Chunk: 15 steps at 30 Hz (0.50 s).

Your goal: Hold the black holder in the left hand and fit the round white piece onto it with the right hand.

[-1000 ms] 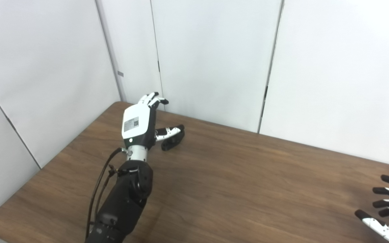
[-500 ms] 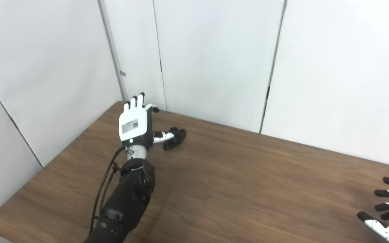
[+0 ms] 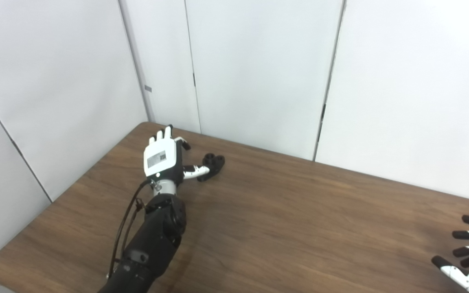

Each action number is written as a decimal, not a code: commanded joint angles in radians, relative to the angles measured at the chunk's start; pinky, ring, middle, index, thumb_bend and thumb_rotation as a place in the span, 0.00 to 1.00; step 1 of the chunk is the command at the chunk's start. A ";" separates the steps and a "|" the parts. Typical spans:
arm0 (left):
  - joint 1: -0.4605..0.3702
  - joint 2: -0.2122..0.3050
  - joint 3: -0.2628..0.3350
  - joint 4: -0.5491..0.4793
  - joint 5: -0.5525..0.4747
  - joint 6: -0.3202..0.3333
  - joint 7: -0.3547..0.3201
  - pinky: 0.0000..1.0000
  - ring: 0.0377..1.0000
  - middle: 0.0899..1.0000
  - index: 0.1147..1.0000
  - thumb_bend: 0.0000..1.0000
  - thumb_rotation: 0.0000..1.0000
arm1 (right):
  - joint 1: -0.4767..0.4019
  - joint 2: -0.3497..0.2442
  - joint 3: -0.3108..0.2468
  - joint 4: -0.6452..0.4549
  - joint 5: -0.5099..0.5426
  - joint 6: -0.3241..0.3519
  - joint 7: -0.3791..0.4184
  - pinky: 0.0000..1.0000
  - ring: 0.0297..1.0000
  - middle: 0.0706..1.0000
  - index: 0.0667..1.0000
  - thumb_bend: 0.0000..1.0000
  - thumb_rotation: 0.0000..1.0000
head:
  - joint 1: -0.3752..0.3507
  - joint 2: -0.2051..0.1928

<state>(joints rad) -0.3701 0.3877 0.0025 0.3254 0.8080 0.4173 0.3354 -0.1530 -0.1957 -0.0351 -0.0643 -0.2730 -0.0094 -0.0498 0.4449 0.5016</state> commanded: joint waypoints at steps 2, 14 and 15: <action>-0.051 0.040 -0.003 -0.005 -0.010 -0.023 0.024 1.00 1.00 1.00 0.58 1.00 0.51 | -0.024 -0.011 -0.008 -0.054 -0.001 -0.005 -0.003 0.41 0.50 0.62 0.74 0.53 0.00 | 0.000 0.003; -0.073 0.038 -0.046 0.049 -0.031 -0.001 0.010 1.00 1.00 1.00 0.58 1.00 0.49 | -0.014 -0.010 -0.009 -0.082 -0.008 0.023 -0.001 0.42 0.50 0.62 0.74 0.52 0.00 | -0.007 0.011; -0.076 0.039 -0.052 0.059 -0.029 0.001 0.009 1.00 1.00 1.00 0.58 1.00 0.49 | -0.014 -0.011 -0.009 -0.081 -0.007 0.022 0.000 0.42 0.50 0.62 0.74 0.52 0.00 | -0.007 0.011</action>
<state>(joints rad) -0.3947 0.3979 -0.0474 0.3884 0.7676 0.4219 0.3184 -0.1438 -0.1947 -0.0350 -0.1057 -0.2860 0.0300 -0.0477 0.4387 0.5123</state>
